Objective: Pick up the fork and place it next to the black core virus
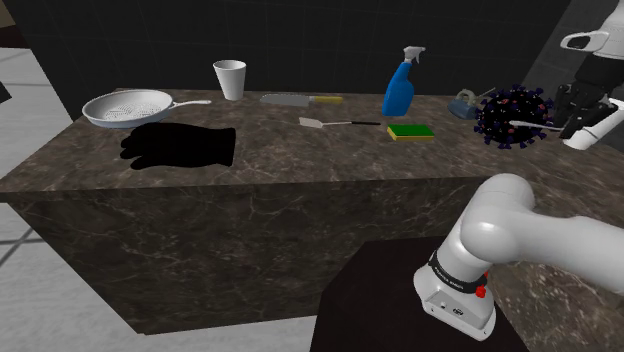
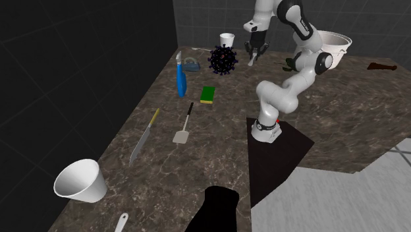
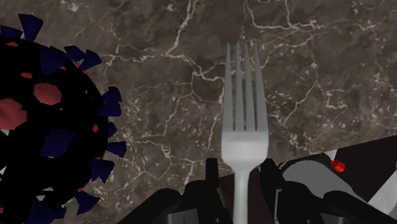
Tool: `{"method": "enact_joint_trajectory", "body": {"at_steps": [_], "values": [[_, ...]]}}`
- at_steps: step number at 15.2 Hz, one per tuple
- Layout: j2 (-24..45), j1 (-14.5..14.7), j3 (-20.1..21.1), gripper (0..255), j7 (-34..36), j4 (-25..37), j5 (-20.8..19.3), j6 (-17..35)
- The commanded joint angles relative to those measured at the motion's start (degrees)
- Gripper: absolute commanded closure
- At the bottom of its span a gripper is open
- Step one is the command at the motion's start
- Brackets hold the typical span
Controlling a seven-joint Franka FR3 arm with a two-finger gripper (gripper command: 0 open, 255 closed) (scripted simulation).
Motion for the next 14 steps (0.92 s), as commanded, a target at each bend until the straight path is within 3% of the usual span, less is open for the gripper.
{"method": "enact_joint_trajectory", "body": {"at_steps": [1, 14], "values": [[-5.9, -1.8, -0.9, 255, -0.5, -1.7, -0.6, 0.6], [-10.9, -12.4, -6.6, 255, -6.4, -14.1, -3.4, 8.2]]}}
